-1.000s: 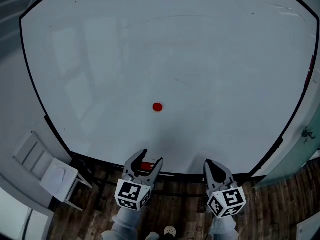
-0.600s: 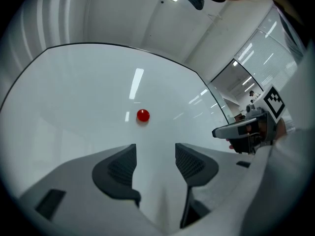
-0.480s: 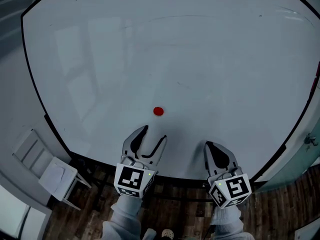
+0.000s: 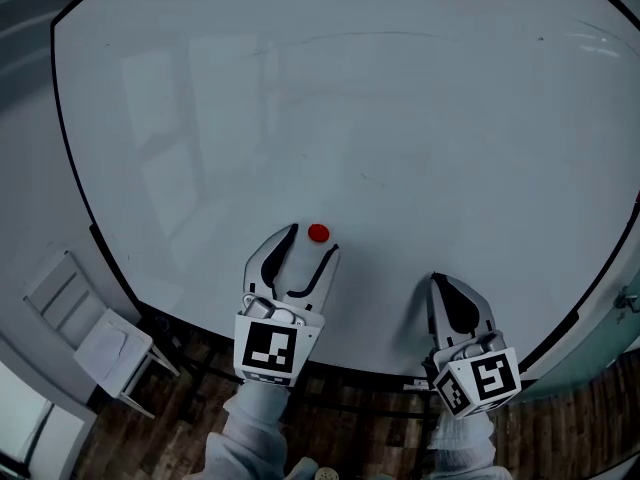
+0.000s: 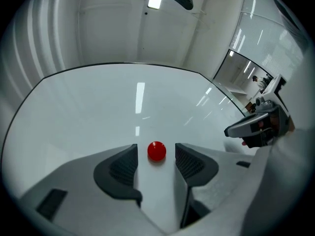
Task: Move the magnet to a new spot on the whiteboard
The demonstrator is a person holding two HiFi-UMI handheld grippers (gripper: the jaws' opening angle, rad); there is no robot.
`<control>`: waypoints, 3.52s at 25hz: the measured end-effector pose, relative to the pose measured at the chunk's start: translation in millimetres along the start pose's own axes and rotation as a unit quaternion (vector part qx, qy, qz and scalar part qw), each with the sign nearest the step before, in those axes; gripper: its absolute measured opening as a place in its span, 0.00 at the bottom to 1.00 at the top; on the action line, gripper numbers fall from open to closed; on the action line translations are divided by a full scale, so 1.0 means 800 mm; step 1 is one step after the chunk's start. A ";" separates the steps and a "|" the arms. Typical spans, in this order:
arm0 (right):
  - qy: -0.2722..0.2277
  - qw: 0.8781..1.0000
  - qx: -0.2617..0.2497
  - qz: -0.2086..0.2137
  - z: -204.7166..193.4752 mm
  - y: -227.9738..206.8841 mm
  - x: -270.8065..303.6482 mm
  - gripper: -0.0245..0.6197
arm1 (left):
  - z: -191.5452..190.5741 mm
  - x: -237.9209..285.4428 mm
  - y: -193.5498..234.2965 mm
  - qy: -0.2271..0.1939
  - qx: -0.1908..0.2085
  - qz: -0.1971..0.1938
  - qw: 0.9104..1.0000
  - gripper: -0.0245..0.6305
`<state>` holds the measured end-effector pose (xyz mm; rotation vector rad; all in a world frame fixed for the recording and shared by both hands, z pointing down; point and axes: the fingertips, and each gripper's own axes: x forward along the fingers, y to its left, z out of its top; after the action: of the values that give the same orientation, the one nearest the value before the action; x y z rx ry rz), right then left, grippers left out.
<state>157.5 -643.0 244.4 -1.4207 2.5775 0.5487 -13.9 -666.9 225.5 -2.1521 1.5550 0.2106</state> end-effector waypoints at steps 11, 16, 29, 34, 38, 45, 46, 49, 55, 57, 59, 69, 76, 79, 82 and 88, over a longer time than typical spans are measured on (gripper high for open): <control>-0.025 1.000 0.009 0.000 0.004 -0.023 -0.010 0.08 | -0.003 0.012 -0.006 -0.001 0.045 0.048 0.998 0.25; -0.023 1.000 0.010 0.001 0.000 -0.024 -0.012 0.08 | -0.003 0.012 -0.006 0.001 0.045 0.048 0.998 0.22; -0.019 1.000 0.017 0.000 -0.008 -0.030 -0.016 0.08 | -0.004 0.012 -0.005 0.001 0.044 0.052 0.998 0.22; -0.016 1.000 0.018 0.000 -0.011 -0.030 -0.018 0.08 | -0.008 0.010 -0.004 0.005 0.027 0.044 0.999 0.22; -0.009 1.000 0.017 -0.005 -0.015 -0.030 -0.025 0.08 | -0.001 -0.003 -0.003 -0.004 0.029 0.041 0.999 0.22; 0.001 1.000 0.023 -0.015 -0.024 -0.022 -0.033 0.08 | 0.000 -0.022 -0.001 0.003 0.026 0.029 0.999 0.22; 0.002 1.000 0.023 -0.017 -0.024 -0.020 -0.034 0.08 | -0.003 -0.024 0.000 0.006 0.024 0.028 0.999 0.22; 0.005 0.999 0.022 -0.025 -0.023 -0.017 -0.039 0.08 | -0.009 -0.028 0.000 0.010 0.022 0.021 0.999 0.22; 0.013 0.999 0.020 -0.042 -0.015 0.000 -0.044 0.08 | -0.016 -0.042 0.010 0.016 0.014 0.010 1.000 0.22; 0.016 0.998 0.022 -0.050 -0.014 0.008 -0.047 0.08 | -0.021 -0.052 0.014 0.023 0.011 0.004 1.000 0.22; 0.022 0.998 0.029 -0.060 -0.014 0.017 -0.050 0.08 | -0.028 -0.063 0.017 0.034 0.005 -0.003 0.999 0.22; 0.064 0.992 0.053 -0.100 -0.037 0.079 -0.077 0.08 | -0.075 -0.135 0.032 0.085 -0.023 -0.033 0.996 0.22; 0.087 0.986 0.084 -0.113 -0.063 0.117 -0.093 0.08 | -0.103 -0.179 0.048 0.117 -0.049 -0.030 0.992 0.22; 0.098 0.984 0.095 -0.115 -0.081 0.131 -0.096 0.08 | -0.111 -0.192 0.056 0.115 -0.047 -0.032 0.992 0.22; 0.107 0.982 0.107 -0.113 -0.094 0.146 -0.099 0.08 | -0.121 -0.203 0.059 0.117 -0.045 -0.034 0.992 0.22; 0.109 0.983 0.112 -0.098 -0.097 0.162 -0.088 0.08 | -0.136 -0.212 0.067 0.128 -0.062 -0.023 0.990 0.22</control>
<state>90.5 -554.2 368.8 -1.7084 2.5165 0.0744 -138.2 -585.1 371.6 -2.3869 1.6667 0.0141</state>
